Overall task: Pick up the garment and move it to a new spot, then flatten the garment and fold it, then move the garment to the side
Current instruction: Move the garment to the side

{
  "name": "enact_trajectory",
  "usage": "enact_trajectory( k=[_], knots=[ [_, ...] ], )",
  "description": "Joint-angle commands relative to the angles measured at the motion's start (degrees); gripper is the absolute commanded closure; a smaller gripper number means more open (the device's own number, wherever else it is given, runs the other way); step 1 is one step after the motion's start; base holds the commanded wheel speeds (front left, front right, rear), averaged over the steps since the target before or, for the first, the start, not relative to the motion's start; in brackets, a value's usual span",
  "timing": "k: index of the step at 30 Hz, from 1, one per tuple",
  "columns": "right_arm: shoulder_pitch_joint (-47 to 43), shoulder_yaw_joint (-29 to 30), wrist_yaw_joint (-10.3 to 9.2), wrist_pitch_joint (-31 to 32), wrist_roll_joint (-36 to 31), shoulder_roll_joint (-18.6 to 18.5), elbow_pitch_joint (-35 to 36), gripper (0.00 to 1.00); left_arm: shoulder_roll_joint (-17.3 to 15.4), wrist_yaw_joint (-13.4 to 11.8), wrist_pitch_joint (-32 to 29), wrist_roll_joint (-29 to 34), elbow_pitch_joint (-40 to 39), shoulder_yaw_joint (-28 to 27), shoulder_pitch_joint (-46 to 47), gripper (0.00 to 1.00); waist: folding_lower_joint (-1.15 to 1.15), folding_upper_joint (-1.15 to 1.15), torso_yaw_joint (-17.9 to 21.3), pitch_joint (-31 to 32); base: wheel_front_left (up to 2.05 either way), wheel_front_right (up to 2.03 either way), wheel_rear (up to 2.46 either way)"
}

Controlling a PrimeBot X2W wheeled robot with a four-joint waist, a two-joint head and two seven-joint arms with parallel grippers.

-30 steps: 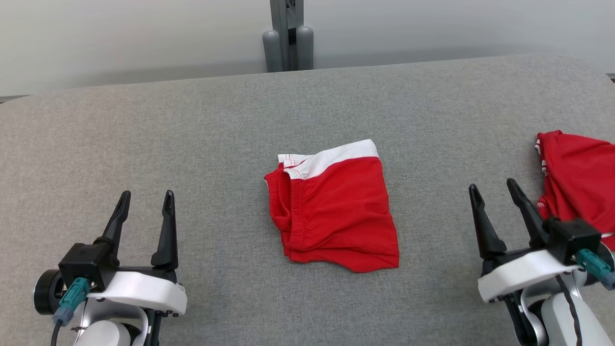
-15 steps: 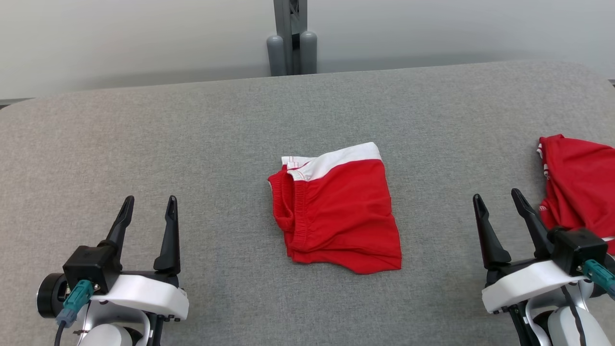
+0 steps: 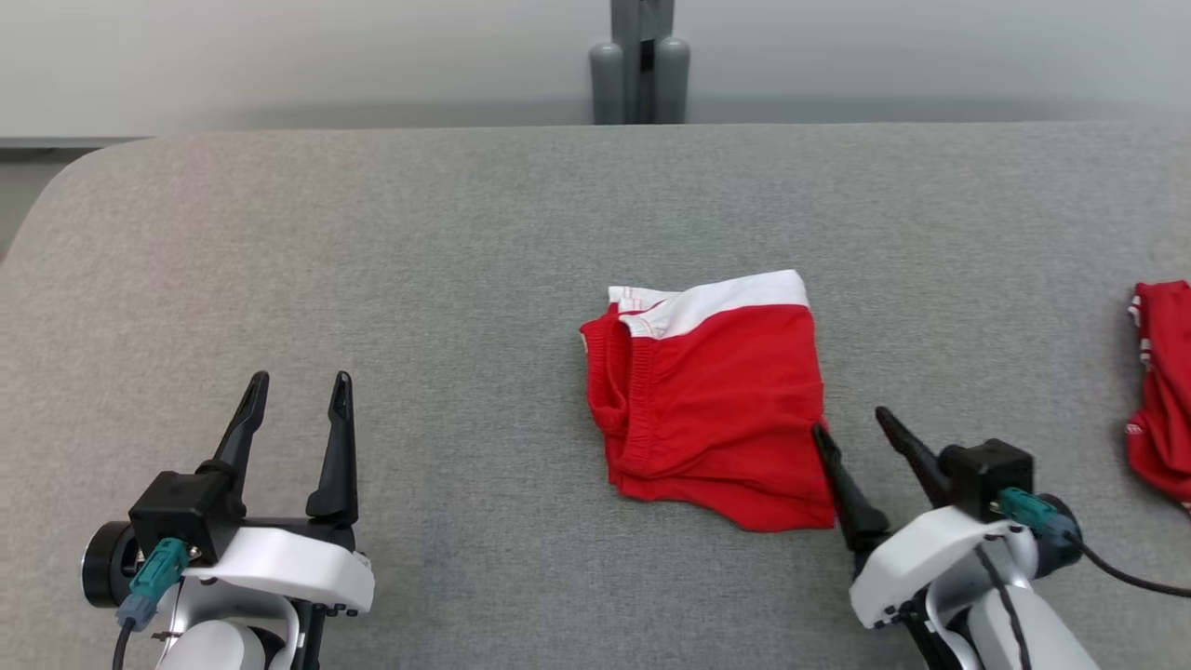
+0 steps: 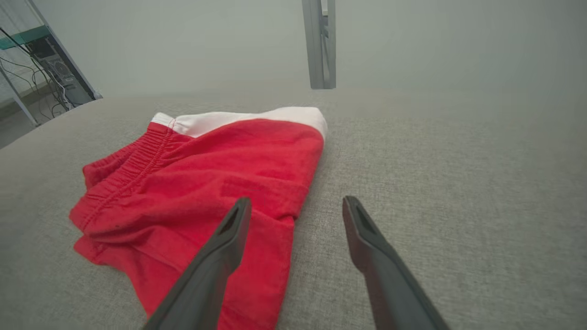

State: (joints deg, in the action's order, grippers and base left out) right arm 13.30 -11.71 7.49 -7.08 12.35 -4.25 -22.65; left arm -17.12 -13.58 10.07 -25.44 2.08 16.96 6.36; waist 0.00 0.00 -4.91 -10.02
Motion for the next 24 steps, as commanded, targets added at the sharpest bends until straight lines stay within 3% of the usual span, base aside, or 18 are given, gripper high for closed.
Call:
enact_trajectory(
  k=[1,10,11,12,13,14,19,24],
  knots=[
    [1.3,-0.7,-0.01,-0.5,0.7,-0.2,-2.0,0.00,0.1,0.3,0.2,-0.5,0.1,0.0,1.2,0.00,0.00,0.00,-1.2,-0.7,0.00,0.00,0.00],
    [6.7,-5.8,-0.01,-1.5,4.9,1.0,-16.8,0.00,0.7,0.5,1.0,-0.9,1.4,0.3,2.1,0.00,0.00,0.00,-3.5,-2.2,0.00,0.00,0.00],
    [7.0,-6.3,-0.01,-1.8,5.6,1.1,-17.7,0.04,0.7,0.5,1.1,-0.9,1.5,0.3,2.1,0.00,0.00,0.00,-3.5,-2.3,0.00,0.00,0.00],
    [7.4,-6.7,-0.01,-2.1,6.2,1.1,-18.7,0.51,0.6,0.4,1.2,-0.9,1.6,0.3,2.2,0.00,0.00,0.00,-3.5,-2.4,0.00,0.00,0.00],
    [7.7,-7.1,-0.01,-2.0,6.8,1.1,-19.6,0.85,0.6,0.3,1.2,-0.9,1.6,0.2,2.2,0.00,0.00,0.00,-3.3,-2.5,0.00,0.00,0.00],
    [7.9,-7.6,-0.01,-2.1,7.2,1.2,-20.2,1.00,0.5,0.3,1.2,-0.8,1.7,0.2,2.2,0.00,0.00,0.00,-3.0,-2.5,0.00,0.00,0.00],
    [9.6,-9.1,-0.04,-4.0,8.6,0.6,-21.1,1.00,0.1,0.0,1.2,-0.6,1.2,0.2,2.7,0.00,0.00,0.00,-0.4,-3.0,0.00,0.00,0.00],
    [9.1,-10.8,-0.16,-5.1,8.7,-1.2,-20.0,1.00,-0.5,-0.4,0.9,-0.2,-0.2,0.2,2.5,0.00,0.00,0.00,5.0,-3.9,0.00,0.00,0.00]
  ],
)
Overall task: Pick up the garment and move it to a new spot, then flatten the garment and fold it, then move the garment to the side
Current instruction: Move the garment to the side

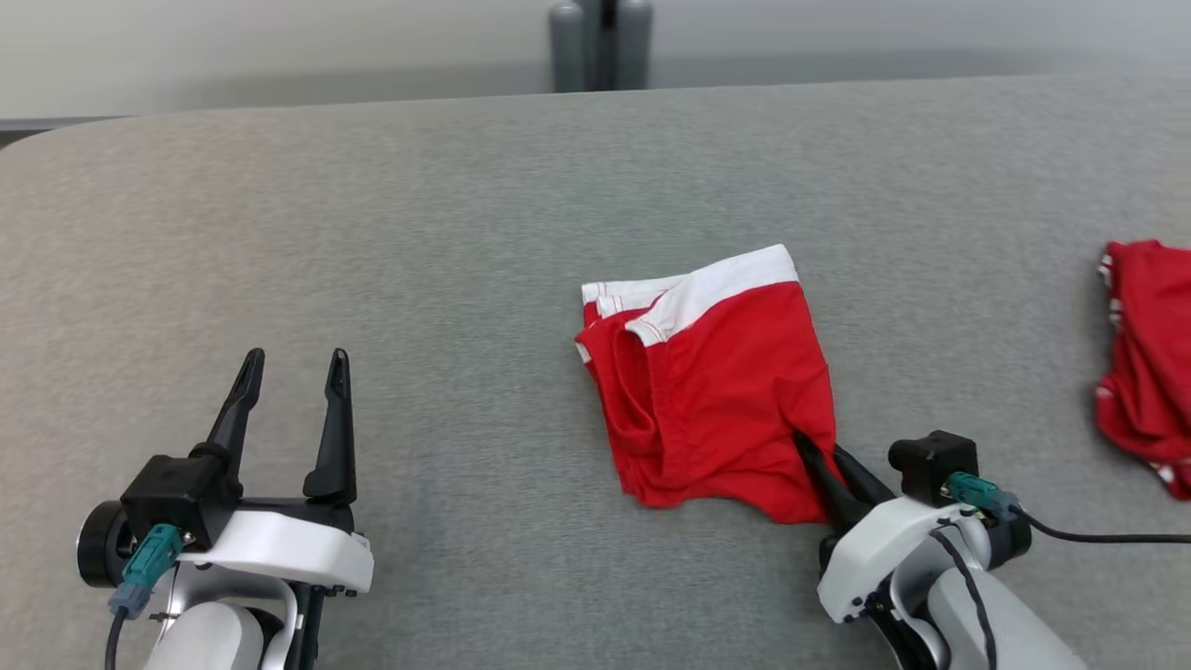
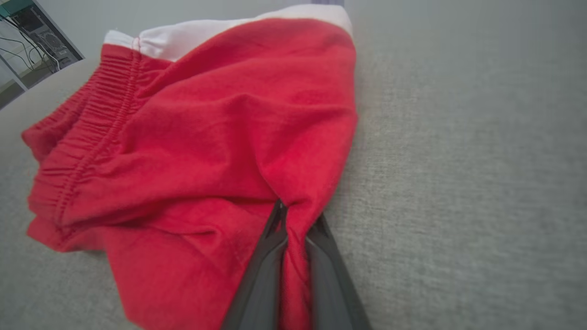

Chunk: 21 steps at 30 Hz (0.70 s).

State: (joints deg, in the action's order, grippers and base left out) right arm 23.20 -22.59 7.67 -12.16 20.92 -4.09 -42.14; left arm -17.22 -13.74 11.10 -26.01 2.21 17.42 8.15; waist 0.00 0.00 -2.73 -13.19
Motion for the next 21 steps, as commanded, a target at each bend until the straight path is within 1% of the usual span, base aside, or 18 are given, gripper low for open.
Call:
enact_trajectory(
  k=[1,7,12,16,21],
  knots=[
    [-1.2,0.0,-0.34,-0.2,0.1,-2.0,-0.1,1.00,-0.4,-0.2,-0.3,0.4,-0.6,-0.1,0.8,0.00,0.00,0.00,3.9,-0.8,0.00,0.00,0.00],
    [-2.8,0.0,-0.34,-0.4,-0.4,-4.9,2.6,1.00,-1.7,-0.5,-1.2,1.0,-2.5,-0.1,1.7,0.00,0.00,0.00,12.0,-2.3,0.00,0.00,0.00],
    [-1.4,0.8,-0.26,0.2,-1.6,-6.8,5.6,1.00,-2.6,-0.3,-2.4,1.8,-3.4,0.4,3.1,0.00,0.00,0.00,17.3,-3.9,0.00,0.00,0.00],
    [1.7,-0.2,-0.25,1.1,-2.6,-7.9,8.1,1.00,-2.9,-0.2,-3.3,2.1,-3.9,1.0,4.3,0.00,0.00,0.00,20.2,-5.1,0.00,0.00,0.00],
    [8.9,-2.6,-0.25,2.5,-2.6,-9.9,10.6,1.00,-3.6,-0.1,-4.2,2.3,-4.3,1.0,5.5,0.00,0.00,0.00,22.4,-6.8,0.00,0.00,0.00]
  ],
)
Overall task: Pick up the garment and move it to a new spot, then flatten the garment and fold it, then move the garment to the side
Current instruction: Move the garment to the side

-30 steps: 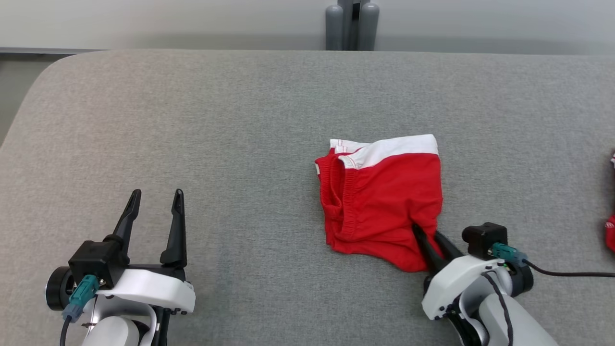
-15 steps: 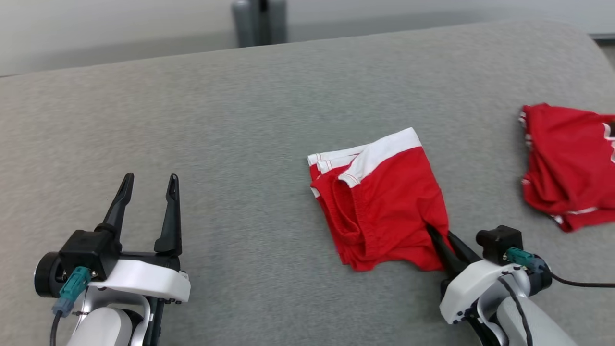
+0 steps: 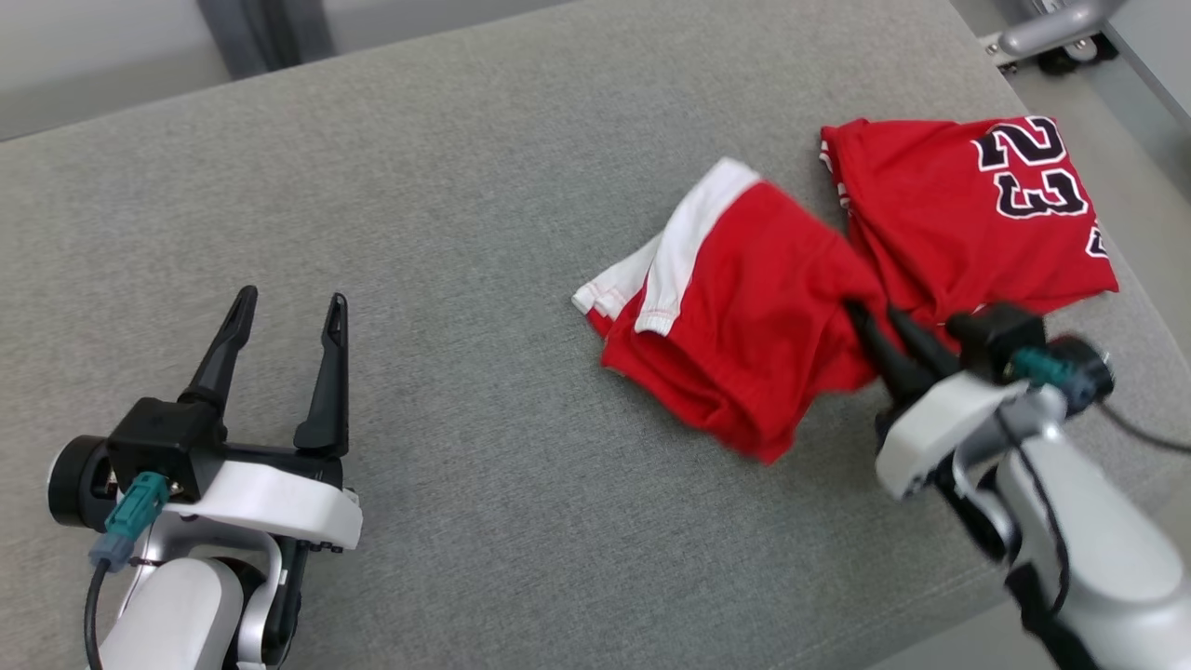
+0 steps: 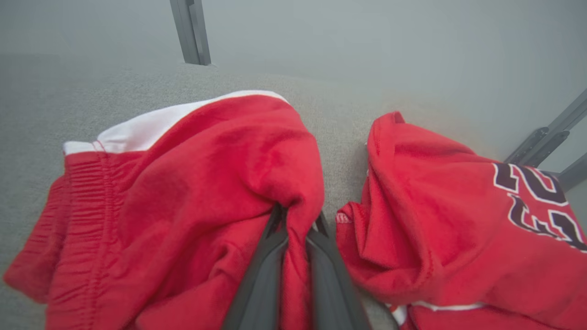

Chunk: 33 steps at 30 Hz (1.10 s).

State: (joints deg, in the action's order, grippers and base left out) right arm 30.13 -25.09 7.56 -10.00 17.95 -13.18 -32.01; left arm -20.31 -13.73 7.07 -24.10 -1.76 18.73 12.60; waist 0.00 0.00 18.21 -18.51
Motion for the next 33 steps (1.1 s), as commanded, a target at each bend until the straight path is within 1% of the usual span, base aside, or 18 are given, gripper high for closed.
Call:
enact_trajectory(
  k=[1,6,10,13,17,18,19,20,25,28,30,33],
  knots=[
    [3.2,0.1,-0.14,0.5,0.7,-1.4,0.5,1.00,-0.6,-0.1,-0.3,0.4,-0.3,-0.3,1.1,0.00,0.00,0.00,1.7,-1.6,0.00,0.00,0.00],
    [8.3,1.2,-0.13,1.2,1.9,-5.2,-0.3,1.00,-1.2,-0.2,-0.7,0.6,-0.7,0.1,0.6,0.00,0.00,0.00,2.5,-2.0,0.00,0.00,0.00],
    [10.8,1.8,-0.14,2.2,4.1,-8.8,-3.1,1.00,-1.9,-0.3,-1.4,0.6,-1.3,0.0,0.1,0.00,0.00,0.00,3.3,-2.5,0.00,0.00,0.00],
    [12.1,1.6,-0.13,2.0,5.3,-9.5,-5.1,1.00,-2.0,-0.1,-1.8,0.6,-1.4,0.3,0.1,0.00,0.00,0.00,3.5,-2.6,0.00,0.00,0.00],
    [14.0,0.3,-0.13,2.6,7.0,-10.2,-11.2,1.00,-2.4,0.0,-2.4,0.9,-1.9,0.6,1.0,0.00,0.00,0.00,3.7,-2.7,0.00,0.00,0.00],
    [14.5,0.4,-0.14,1.9,7.6,-10.2,-12.7,1.00,-2.5,-0.1,-2.5,0.9,-2.0,0.8,1.2,0.00,0.00,0.00,3.6,-2.7,0.00,0.00,0.00],
    [14.9,0.3,-0.13,1.2,7.9,-10.0,-14.1,0.36,-2.5,-0.1,-2.7,1.1,-2.2,1.0,1.4,0.00,0.00,0.00,3.6,-2.7,0.00,0.00,0.00],
    [15.2,0.0,-0.13,0.6,8.1,-9.6,-15.7,0.00,-2.6,-0.2,-2.7,1.1,-2.3,1.0,1.4,0.00,0.00,0.00,3.6,-2.7,0.00,0.00,0.00],
    [16.6,1.5,-0.12,-1.6,9.4,-8.7,-24.3,0.00,-2.7,-0.3,-3.2,1.0,-2.4,1.4,1.5,0.00,0.00,0.00,2.8,-2.5,0.00,0.00,0.00],
    [16.2,3.1,-0.10,-3.1,10.2,-8.1,-27.8,0.00,-2.2,-0.5,-2.9,0.5,-2.2,1.3,1.1,0.00,0.00,0.00,1.8,-2.0,0.00,0.00,0.00],
    [15.2,4.4,-0.10,-4.2,11.0,-7.7,-28.3,0.00,-1.9,-0.8,-2.3,0.3,-2.0,1.1,0.5,0.00,0.00,0.00,1.0,-1.5,0.00,0.00,0.00],
    [13.1,6.4,-0.10,-5.1,11.6,-6.9,-25.3,0.00,-1.6,-1.1,-1.5,-0.3,-1.8,0.6,-0.3,0.00,0.00,0.00,-0.1,-0.5,0.00,0.00,0.00]
  ],
)
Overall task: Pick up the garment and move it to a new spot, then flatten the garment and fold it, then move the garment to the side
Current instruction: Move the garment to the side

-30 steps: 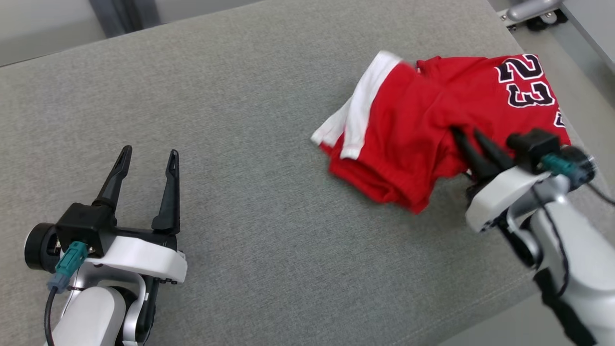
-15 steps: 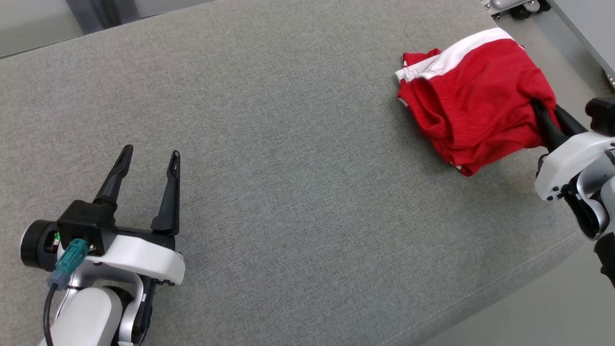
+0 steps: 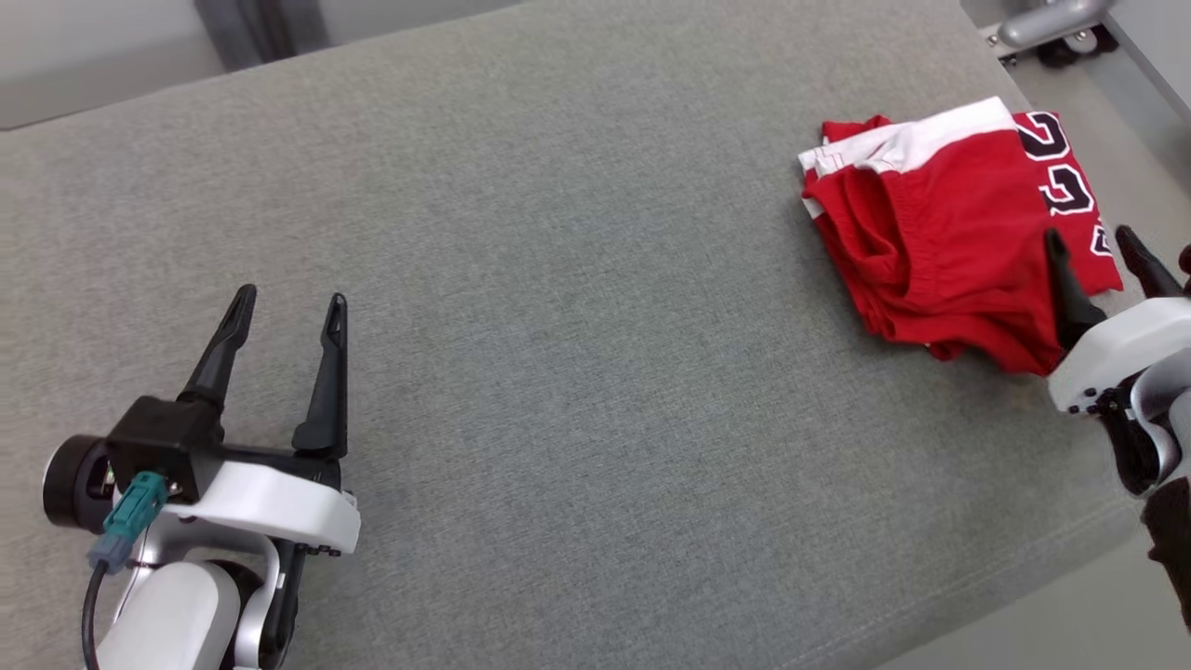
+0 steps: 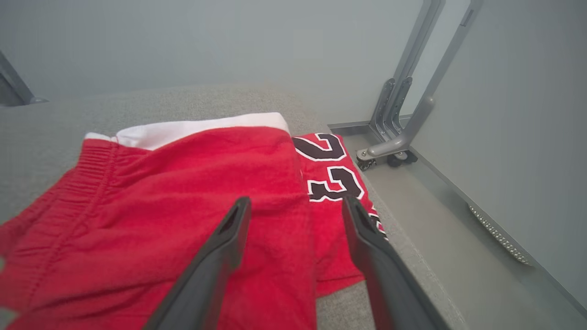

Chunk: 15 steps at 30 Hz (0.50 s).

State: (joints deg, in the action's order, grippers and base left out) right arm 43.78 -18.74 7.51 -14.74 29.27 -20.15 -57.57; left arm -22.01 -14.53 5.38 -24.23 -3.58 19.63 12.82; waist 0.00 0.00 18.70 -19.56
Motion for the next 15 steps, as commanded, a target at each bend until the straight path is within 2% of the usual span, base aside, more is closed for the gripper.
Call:
enact_trajectory(
  k=[1,5,9,15],
  knots=[
    [-1.2,1.1,-0.04,-0.5,-0.4,0.0,2.8,0.00,0.2,-0.4,0.6,-0.4,0.0,-0.4,-0.8,0.00,0.00,0.00,-0.9,0.9,0.00,0.00,0.00],
    [-7.7,6.9,-0.04,-0.4,-4.0,2.5,16.0,0.00,0.5,-0.8,2.4,-1.1,0.0,-1.3,-1.6,0.00,0.00,0.00,-2.5,2.6,0.00,0.00,0.00],
    [-14.1,10.5,-0.03,-0.4,-8.7,7.1,28.4,0.00,0.9,-0.8,3.7,-1.8,0.7,-1.6,-2.2,0.00,0.00,0.00,-4.6,4.7,0.00,0.00,0.00],
    [-22.5,13.3,-0.04,-0.4,-14.8,12.5,40.3,0.00,1.9,-1.3,5.3,-2.3,1.5,-1.8,-3.7,0.00,0.00,0.00,-9.0,7.8,0.00,0.00,0.00]
  ],
)
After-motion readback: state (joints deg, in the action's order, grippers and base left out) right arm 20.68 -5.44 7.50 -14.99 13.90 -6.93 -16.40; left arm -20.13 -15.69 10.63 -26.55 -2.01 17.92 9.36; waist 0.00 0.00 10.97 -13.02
